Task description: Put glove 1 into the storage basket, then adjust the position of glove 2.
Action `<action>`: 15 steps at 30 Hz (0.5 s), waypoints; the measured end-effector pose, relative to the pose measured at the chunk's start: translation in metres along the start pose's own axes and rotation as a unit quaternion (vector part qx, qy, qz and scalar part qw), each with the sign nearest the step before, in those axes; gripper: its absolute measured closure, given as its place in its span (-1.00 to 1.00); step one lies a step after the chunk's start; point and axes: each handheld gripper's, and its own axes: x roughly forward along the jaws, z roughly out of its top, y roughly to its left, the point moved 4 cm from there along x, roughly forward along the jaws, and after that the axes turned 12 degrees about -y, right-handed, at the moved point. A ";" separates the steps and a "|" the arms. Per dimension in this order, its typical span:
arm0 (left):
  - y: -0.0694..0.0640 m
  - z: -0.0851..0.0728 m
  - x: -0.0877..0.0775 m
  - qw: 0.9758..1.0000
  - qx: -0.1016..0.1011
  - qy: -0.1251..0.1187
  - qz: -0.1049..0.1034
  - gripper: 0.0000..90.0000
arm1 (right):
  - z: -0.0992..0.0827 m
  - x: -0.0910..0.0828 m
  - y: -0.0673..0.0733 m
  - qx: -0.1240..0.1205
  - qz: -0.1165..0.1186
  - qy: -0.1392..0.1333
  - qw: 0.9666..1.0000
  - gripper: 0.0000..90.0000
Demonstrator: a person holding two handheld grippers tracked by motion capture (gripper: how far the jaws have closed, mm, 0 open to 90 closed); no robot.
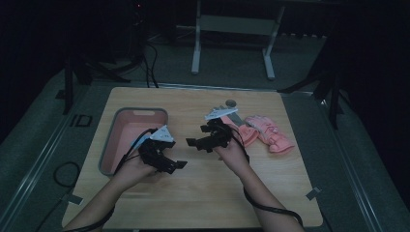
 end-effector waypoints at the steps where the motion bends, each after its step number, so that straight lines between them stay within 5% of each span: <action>1: -0.003 0.001 0.003 1.000 0.002 -0.002 0.000 -0.69 | -0.001 -0.004 -0.002 -0.002 -0.002 -0.002 1.000 -0.69; 5: -0.012 0.003 0.012 1.000 0.028 -0.012 -0.003 -0.69 | -0.007 -0.019 -0.010 0.007 0.002 0.003 1.000 -0.73; 11: -0.024 0.002 0.028 0.999 0.014 -0.016 -0.029 -0.69 | -0.024 -0.035 -0.021 -0.002 -0.006 0.004 1.000 -0.72; 15: -0.036 -0.003 0.040 0.999 0.015 -0.019 -0.045 -0.69 | -0.034 -0.048 -0.034 -0.016 -0.029 0.006 0.999 -0.42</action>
